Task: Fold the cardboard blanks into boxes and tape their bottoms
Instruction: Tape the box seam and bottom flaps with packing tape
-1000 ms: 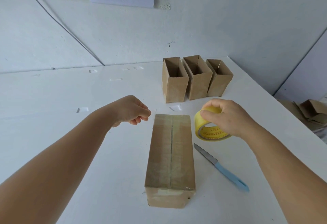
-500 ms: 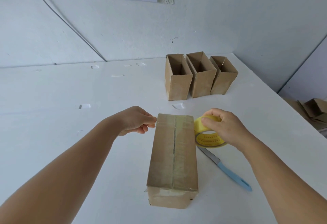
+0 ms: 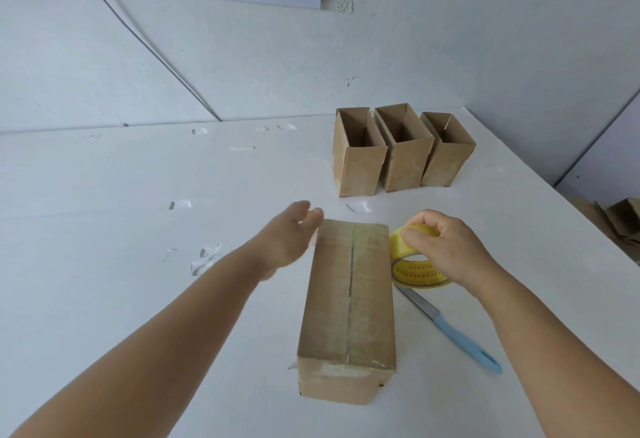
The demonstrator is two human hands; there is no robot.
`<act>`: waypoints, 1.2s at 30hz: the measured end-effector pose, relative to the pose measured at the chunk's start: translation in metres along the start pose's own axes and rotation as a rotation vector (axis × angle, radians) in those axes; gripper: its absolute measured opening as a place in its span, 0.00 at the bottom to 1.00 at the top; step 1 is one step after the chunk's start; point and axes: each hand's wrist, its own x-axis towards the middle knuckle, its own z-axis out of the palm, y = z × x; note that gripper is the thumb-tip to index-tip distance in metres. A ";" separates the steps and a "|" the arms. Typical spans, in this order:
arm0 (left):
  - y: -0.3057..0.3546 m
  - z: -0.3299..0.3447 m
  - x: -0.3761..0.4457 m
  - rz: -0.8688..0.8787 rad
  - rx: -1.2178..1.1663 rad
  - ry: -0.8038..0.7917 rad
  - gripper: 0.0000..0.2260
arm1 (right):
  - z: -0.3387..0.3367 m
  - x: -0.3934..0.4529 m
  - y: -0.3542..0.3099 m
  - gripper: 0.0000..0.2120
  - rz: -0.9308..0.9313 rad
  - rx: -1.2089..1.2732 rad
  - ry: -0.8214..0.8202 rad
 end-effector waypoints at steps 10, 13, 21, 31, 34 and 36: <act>-0.001 0.022 -0.011 -0.172 -0.196 -0.297 0.54 | 0.005 -0.004 0.004 0.04 0.017 -0.042 0.011; 0.011 0.019 -0.010 0.035 0.356 -0.131 0.51 | 0.006 -0.004 0.003 0.04 0.002 -0.054 -0.005; 0.040 0.045 -0.002 0.471 0.972 -0.162 0.32 | 0.003 0.003 0.008 0.11 -0.002 -0.016 -0.089; 0.025 0.053 -0.019 0.271 0.859 0.076 0.30 | 0.018 0.020 0.012 0.05 -0.023 0.325 -0.078; 0.022 0.052 -0.020 0.263 0.836 0.071 0.27 | 0.017 0.023 0.018 0.05 -0.017 -0.039 -0.074; 0.025 0.052 -0.022 0.265 0.844 0.059 0.26 | 0.018 0.023 0.019 0.06 -0.012 -0.134 -0.076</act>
